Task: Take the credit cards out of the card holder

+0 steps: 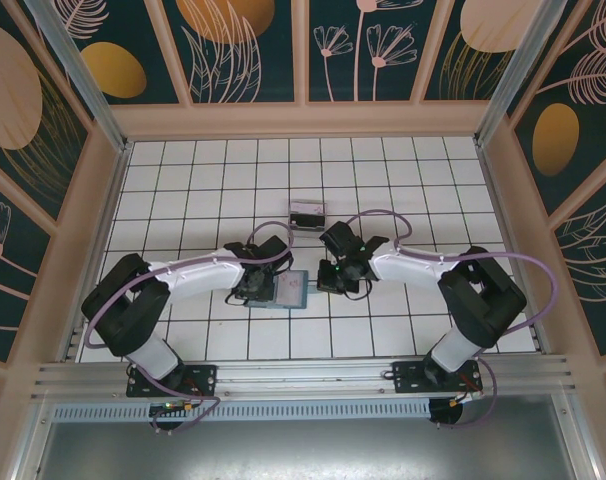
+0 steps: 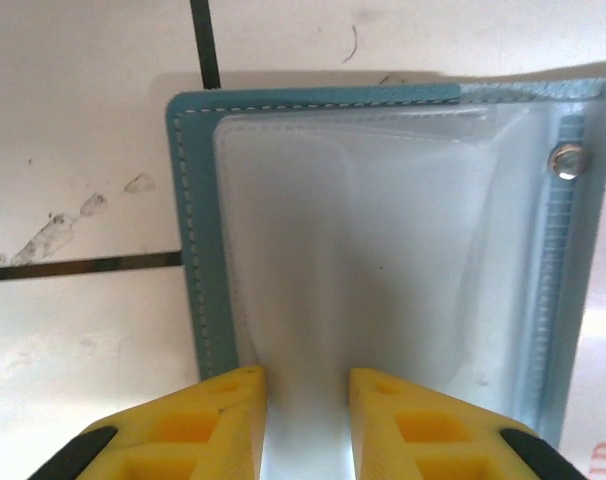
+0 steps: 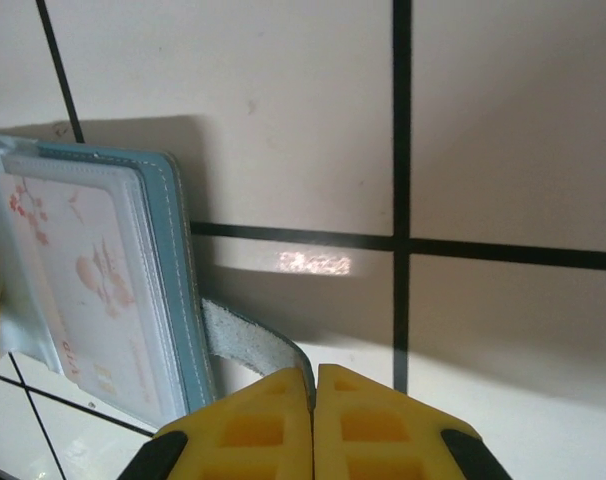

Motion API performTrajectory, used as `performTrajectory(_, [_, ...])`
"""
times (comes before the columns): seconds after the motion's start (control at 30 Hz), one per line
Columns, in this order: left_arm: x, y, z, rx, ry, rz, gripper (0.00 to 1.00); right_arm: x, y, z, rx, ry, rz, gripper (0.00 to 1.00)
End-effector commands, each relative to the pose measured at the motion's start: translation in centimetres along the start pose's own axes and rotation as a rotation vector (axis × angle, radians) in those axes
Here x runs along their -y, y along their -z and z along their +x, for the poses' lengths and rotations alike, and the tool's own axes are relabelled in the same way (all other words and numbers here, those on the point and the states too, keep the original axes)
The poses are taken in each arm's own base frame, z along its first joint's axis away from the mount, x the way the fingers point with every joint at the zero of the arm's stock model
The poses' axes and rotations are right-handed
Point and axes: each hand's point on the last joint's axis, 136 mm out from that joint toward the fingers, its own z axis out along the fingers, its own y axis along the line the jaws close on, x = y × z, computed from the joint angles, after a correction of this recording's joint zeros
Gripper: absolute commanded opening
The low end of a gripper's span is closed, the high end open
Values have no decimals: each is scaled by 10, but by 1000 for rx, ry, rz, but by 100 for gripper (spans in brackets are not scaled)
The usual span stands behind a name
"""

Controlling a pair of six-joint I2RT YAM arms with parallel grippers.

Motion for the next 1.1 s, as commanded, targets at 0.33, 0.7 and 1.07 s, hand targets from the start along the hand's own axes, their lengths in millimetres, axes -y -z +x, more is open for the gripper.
performTrajectory(0.33, [28,69,-46,111,24,129,32,5,7,-8,21,18,46,7])
performTrajectory(0.7, [85,62,-53,64,27,409,25,4,11,-9,32,15,46,7])
performTrajectory(1.07, [87,21,-31,-35,103,533,20,6,13,-9,36,12,53,7])
